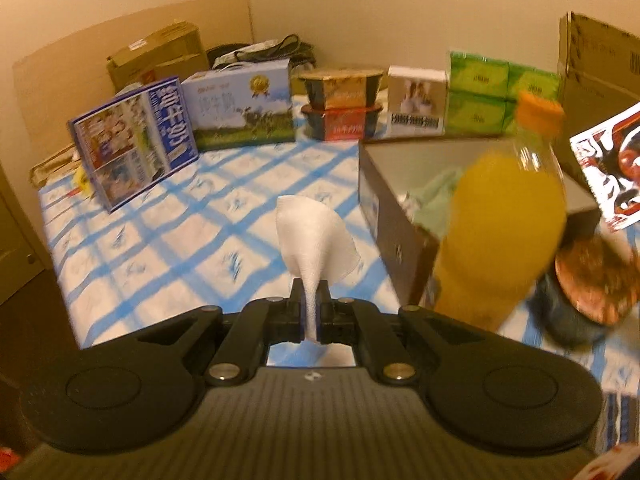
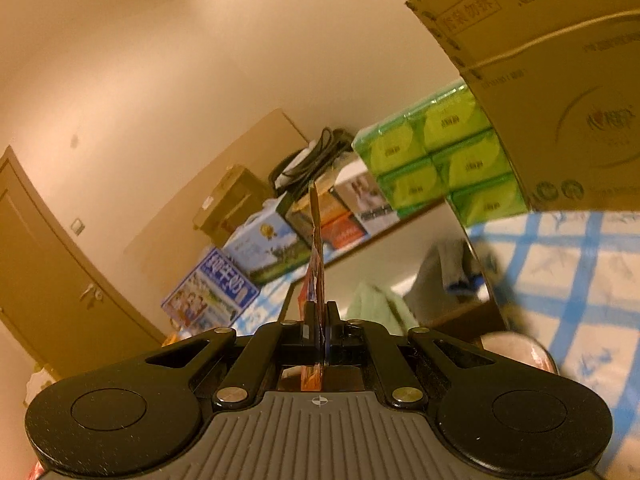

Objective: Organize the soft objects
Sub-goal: 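Carry the white cloth and red packet over the open white box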

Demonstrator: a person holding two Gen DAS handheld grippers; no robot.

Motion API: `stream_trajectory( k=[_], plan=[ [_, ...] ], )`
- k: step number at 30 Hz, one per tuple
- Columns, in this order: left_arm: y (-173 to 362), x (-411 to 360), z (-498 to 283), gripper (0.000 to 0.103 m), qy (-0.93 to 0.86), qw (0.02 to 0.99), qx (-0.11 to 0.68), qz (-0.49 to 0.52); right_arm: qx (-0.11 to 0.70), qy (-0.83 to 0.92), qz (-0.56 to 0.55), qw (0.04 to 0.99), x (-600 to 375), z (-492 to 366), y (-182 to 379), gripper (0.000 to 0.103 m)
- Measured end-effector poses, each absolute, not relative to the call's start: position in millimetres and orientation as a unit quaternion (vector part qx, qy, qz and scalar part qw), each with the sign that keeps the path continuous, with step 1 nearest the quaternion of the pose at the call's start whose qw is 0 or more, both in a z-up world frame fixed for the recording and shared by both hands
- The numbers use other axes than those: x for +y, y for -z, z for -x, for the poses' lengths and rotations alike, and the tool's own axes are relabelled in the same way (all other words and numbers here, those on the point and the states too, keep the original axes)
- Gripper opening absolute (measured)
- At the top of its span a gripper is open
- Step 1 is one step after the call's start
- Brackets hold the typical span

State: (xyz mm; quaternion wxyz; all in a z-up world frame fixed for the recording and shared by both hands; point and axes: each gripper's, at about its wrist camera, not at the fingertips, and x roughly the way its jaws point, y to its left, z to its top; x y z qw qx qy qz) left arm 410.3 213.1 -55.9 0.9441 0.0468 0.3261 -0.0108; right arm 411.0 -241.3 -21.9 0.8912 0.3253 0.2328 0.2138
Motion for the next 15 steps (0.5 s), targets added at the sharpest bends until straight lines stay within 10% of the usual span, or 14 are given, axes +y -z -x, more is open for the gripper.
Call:
stream_trajectory(
  k=[15],
  plan=[
    [56.1, 180.6, -562.2, 0.004, 0.112, 0.941, 0.315, -0.057, 0.260, -0.205, -0.327, 0.885, -211.3, -521.3, 46.0, 0.002]
  ],
)
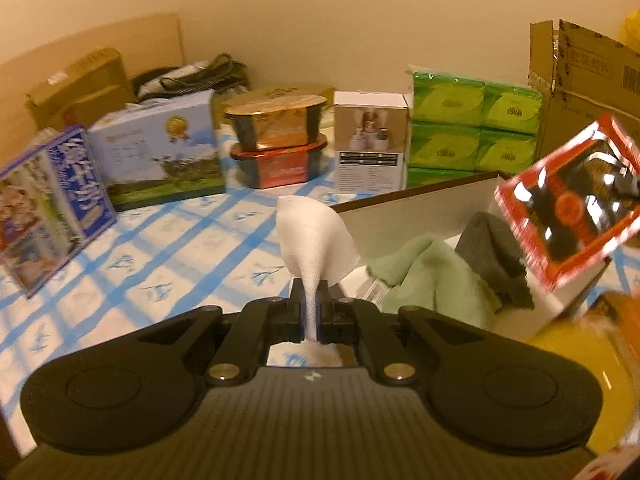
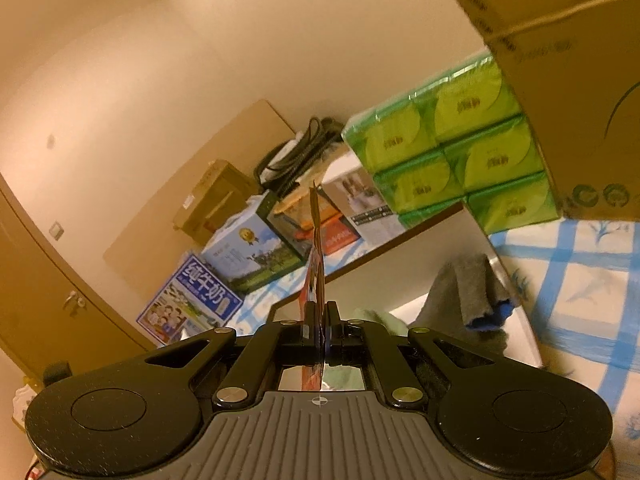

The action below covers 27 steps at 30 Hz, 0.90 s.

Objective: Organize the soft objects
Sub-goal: 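Carry the white cloth and red packet over the open white box, then lower the white cloth and red packet into the box and open both tools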

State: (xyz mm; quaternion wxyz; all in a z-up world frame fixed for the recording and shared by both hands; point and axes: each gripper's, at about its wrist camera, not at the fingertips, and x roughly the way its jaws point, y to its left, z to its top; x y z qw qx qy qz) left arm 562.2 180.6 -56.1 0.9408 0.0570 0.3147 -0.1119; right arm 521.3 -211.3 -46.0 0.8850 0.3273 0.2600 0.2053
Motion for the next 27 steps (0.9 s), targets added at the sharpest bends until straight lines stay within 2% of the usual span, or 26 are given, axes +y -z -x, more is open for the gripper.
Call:
stream_trajectory(
  k=[12, 14, 18, 27],
  plan=[
    [74.9, 162.1, -622.8, 0.005, 0.213, 0.907, 0.363, -0.002, 0.285, -0.187, -0.333, 0.879, -203.9, -550.6, 72.0, 0.002],
    [79.4, 159.1, -628.3, 0.008, 0.223, 0.900, 0.374, 0.005, 0.288, -0.184, -0.334, 0.878, -204.7, -553.4, 75.2, 0.002],
    [87.8, 154.3, -630.5, 0.025, 0.238, 0.889, 0.391, -0.002, 0.295, -0.185, -0.335, 0.876, -204.4, -559.1, 79.2, 0.002],
    [97.2, 163.9, -618.1, 0.026, 0.230, 0.886, 0.403, -0.008, 0.303, -0.225, -0.349, 0.858, -195.8, -572.9, 82.9, 0.003]
  ],
)
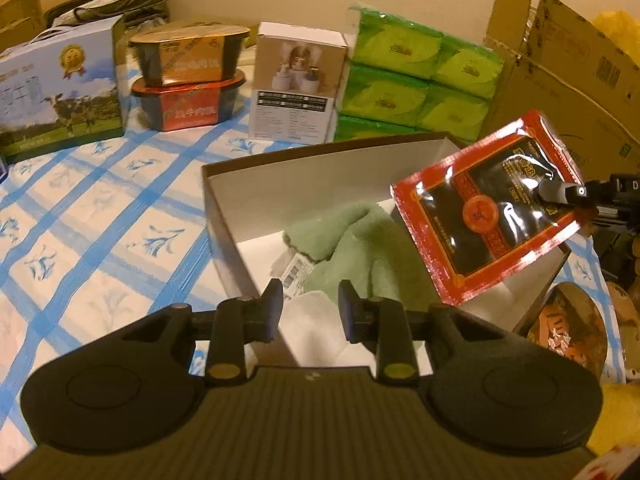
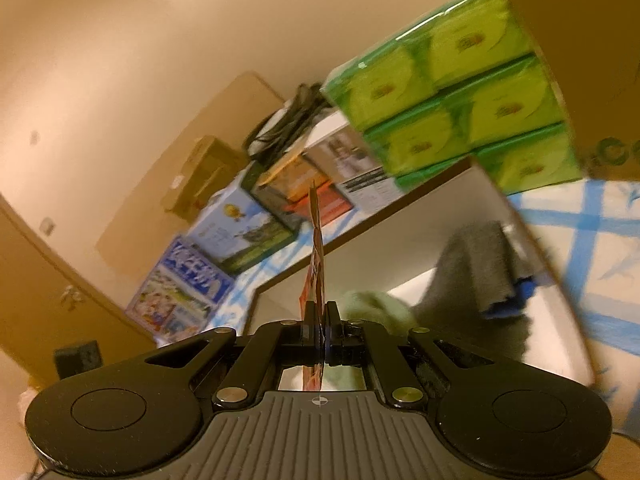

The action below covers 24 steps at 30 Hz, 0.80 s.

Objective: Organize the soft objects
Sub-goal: 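Lower the white cloth and red packet into the box and open both tools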

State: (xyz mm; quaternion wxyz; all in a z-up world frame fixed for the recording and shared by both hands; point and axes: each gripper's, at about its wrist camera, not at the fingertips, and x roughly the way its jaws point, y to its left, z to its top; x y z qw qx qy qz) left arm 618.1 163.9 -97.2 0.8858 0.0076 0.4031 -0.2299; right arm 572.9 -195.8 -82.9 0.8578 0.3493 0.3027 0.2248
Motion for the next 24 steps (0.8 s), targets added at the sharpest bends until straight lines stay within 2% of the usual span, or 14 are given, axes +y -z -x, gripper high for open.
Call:
stream_trajectory(
  k=[2, 3, 4, 5, 6, 17, 22, 24],
  plan=[
    [95.3, 168.1, -612.6, 0.030, 0.230, 0.888, 0.397, 0.000, 0.296, -0.256, -0.356, 0.849, -191.3, -576.9, 83.7, 0.003],
    [94.3, 169.4, -610.1, 0.032, 0.224, 0.891, 0.396, -0.001, 0.302, -0.264, -0.358, 0.843, -188.8, -580.4, 85.1, 0.008],
    [93.3, 169.8, -608.8, 0.032, 0.219, 0.892, 0.395, -0.003, 0.315, -0.262, -0.358, 0.839, -186.2, -584.7, 87.6, 0.017],
    [92.6, 171.2, -606.5, 0.032, 0.217, 0.893, 0.394, -0.003, 0.325, -0.247, -0.352, 0.842, -184.0, -587.3, 89.2, 0.059],
    [91.8, 172.8, -604.8, 0.032, 0.214, 0.894, 0.394, -0.002, 0.330, -0.223, -0.340, 0.852, -182.4, -587.2, 90.5, 0.085],
    [74.6, 204.4, -571.7, 0.032, 0.166, 0.906, 0.386, 0.052, 0.353, -0.155, -0.230, 0.894, -185.0, -557.8, 91.4, 0.085],
    [66.9, 212.7, -545.0, 0.033, 0.131, 0.911, 0.389, 0.045, 0.350, -0.143, -0.209, 0.902, -189.9, -531.2, 83.8, 0.085],
    [63.9, 215.0, -533.3, 0.040, 0.114, 0.912, 0.392, 0.042, 0.347, -0.145, -0.210, 0.903, -192.4, -519.9, 79.4, 0.085]
  ],
)
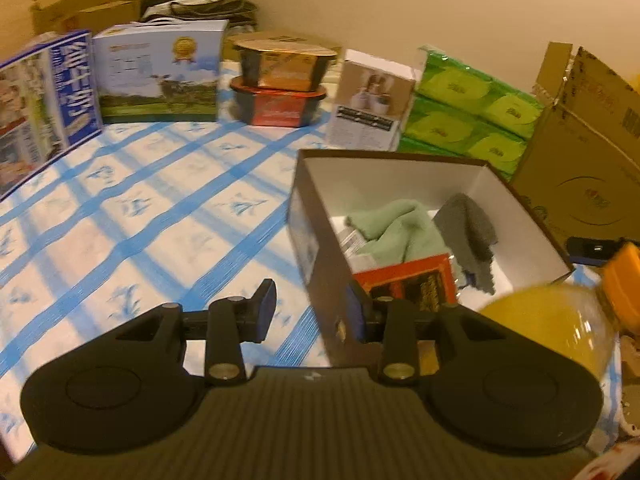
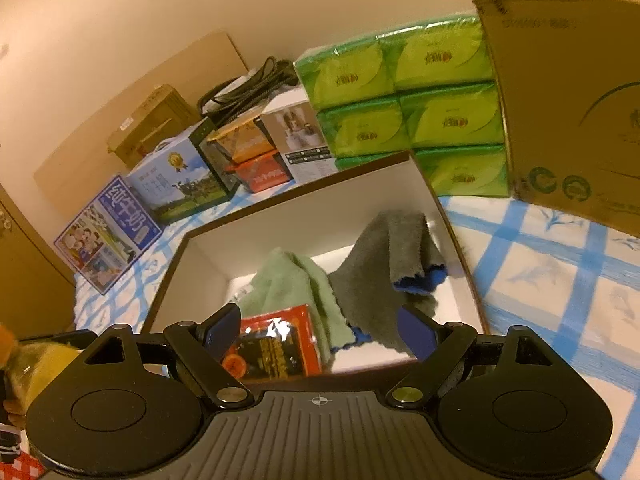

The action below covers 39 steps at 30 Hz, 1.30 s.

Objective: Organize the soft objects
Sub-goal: 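Lower the white cloth and red packet into the box and open both tools, then withdraw both tools from the box back toward the bed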

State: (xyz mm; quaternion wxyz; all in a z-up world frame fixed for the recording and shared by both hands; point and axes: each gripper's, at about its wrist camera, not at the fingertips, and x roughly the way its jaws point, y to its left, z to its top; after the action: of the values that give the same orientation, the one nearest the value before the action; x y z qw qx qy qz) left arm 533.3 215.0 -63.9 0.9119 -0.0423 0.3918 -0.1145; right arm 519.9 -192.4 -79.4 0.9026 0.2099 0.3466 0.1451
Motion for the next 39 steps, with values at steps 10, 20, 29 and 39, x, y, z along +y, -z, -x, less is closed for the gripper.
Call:
stream_trajectory(
  k=[10, 20, 29, 39],
  plan=[
    [43.3, 213.6, -453.5, 0.054, 0.077, 0.909, 0.406, 0.048, 0.328, -0.159, -0.230, 0.902, -206.5, -444.2, 51.0, 0.085],
    [20.4, 198.7, -362.0, 0.061, 0.068, 0.911, 0.403, 0.046, 0.335, -0.171, -0.237, 0.896, -213.5, -362.6, 40.1, 0.087],
    [21.9, 164.2, -293.7, 0.061, 0.064, 0.909, 0.409, 0.048, 0.348, -0.186, -0.262, 0.881, -212.9, -297.0, 44.1, 0.090],
    [21.0, 139.7, -240.0, 0.062, 0.056, 0.906, 0.415, 0.055, 0.356, -0.201, -0.263, 0.874, -210.7, -248.5, 44.5, 0.092]
  ],
)
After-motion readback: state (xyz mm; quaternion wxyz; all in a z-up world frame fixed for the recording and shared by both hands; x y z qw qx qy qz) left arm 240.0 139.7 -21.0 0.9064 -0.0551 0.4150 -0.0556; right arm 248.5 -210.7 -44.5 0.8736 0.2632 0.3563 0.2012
